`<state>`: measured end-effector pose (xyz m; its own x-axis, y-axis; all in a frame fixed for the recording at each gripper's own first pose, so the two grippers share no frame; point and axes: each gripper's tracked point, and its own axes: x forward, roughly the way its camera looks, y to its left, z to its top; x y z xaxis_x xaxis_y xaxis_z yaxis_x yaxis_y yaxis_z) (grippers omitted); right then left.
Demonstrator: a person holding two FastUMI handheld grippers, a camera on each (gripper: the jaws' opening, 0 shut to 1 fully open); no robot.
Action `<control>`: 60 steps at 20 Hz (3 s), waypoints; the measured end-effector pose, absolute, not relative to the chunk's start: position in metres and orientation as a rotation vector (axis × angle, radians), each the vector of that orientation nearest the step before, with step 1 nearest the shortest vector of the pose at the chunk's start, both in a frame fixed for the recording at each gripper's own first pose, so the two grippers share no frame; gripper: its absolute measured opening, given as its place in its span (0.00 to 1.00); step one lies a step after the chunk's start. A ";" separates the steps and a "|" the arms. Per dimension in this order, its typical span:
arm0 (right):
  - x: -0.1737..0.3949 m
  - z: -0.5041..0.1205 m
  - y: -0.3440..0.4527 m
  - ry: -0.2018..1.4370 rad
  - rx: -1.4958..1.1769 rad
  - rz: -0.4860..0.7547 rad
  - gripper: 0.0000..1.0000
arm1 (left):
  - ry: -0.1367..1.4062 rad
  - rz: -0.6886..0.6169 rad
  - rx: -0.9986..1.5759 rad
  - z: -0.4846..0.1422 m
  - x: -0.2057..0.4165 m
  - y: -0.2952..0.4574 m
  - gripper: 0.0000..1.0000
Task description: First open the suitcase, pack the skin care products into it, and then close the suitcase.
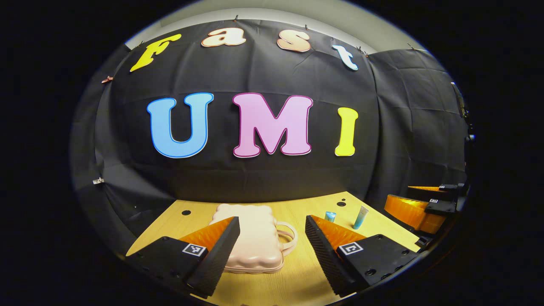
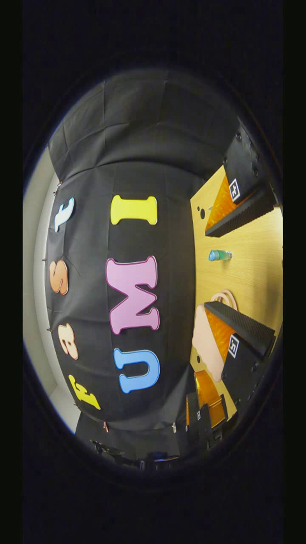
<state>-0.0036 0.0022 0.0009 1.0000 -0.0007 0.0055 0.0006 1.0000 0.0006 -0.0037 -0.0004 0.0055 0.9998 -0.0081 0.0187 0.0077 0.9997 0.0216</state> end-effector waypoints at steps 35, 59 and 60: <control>0.025 -0.074 -0.104 0.187 0.019 -0.097 0.96 | 0.526 0.139 0.004 -0.202 0.264 -0.095 0.76; 0.081 -0.078 0.031 0.214 -0.008 0.226 0.98 | 0.286 0.121 -0.163 0.056 0.193 0.156 0.09; 0.080 -0.080 0.039 0.224 -0.007 0.247 0.98 | 0.281 0.147 -0.147 0.059 0.190 0.180 0.09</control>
